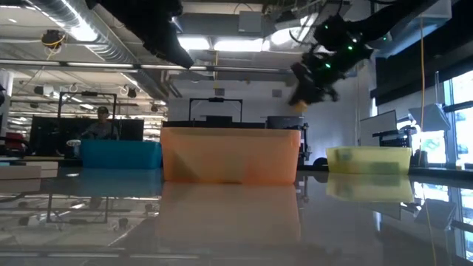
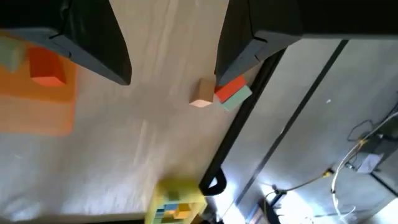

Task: Sort blocks by size
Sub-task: Put the yellow cube block into the yellow bin

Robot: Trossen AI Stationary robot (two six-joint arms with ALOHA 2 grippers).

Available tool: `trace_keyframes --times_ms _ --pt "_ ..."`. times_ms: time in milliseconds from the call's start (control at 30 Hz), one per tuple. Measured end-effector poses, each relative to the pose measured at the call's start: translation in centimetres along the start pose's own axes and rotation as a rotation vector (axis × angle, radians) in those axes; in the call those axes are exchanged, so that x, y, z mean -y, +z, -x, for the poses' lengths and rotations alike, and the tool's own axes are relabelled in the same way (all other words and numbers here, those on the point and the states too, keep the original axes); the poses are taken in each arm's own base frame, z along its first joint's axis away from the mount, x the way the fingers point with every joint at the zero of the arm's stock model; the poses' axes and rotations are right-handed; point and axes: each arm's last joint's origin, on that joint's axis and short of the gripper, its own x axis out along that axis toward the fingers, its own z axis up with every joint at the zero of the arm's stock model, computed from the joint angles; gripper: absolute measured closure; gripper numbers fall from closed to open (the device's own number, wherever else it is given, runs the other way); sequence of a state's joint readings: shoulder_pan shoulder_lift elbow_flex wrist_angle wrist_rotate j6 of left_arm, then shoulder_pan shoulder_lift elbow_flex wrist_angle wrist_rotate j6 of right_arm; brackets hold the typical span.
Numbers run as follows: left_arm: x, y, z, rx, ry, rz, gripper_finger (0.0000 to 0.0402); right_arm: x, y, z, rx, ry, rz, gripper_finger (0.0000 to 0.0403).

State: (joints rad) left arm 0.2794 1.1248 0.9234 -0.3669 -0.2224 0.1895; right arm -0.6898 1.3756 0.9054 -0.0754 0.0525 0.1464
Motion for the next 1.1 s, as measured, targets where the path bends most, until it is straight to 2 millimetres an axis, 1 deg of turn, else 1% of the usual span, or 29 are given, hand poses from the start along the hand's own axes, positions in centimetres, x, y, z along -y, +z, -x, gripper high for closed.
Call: trace_keyframes --times_ms 200,300,467,600,667,800,867,933,1100 --pt "0.1 -0.1 -0.3 -0.015 -0.005 -0.013 0.0180 5.2 -1.5 0.5 -0.191 -0.294 -0.024 0.0263" --pt "0.1 -0.1 -0.3 -0.010 -0.003 -0.006 0.0180 7.2 -2.3 0.3 -0.263 -0.358 -0.063 0.0262" --pt "0.1 0.0 -0.3 -0.004 -0.002 -0.002 0.0180 9.2 -3.4 -0.7 -0.341 -0.399 -0.105 0.0265" --pt "0.1 0.0 -0.3 -0.003 -0.004 -0.001 0.0180 10.1 -4.1 -2.2 -0.357 -0.370 -0.129 0.0259" --pt "0.2 0.0 -0.3 -0.003 -0.005 0.001 0.0180 10.1 -4.2 -2.8 -0.342 -0.364 -0.128 0.0258" --pt "0.2 0.0 -0.3 -0.003 -0.005 0.016 0.0180 10.1 -4.5 -3.2 -0.357 -0.313 -0.142 0.0256" --pt "0.2 0.0 -0.3 -0.004 -0.005 0.020 0.0180 10.0 -4.6 -3.2 -0.365 -0.288 -0.149 0.0247" --pt "0.2 0.0 -0.3 -0.004 -0.005 0.023 0.0180 10.0 -4.7 -3.1 -0.383 -0.286 -0.147 0.0228" --pt "0.2 -0.1 -0.3 -0.017 -0.008 0.046 0.0180 9.9 -4.8 -3.1 -0.398 -0.285 -0.143 0.0154"
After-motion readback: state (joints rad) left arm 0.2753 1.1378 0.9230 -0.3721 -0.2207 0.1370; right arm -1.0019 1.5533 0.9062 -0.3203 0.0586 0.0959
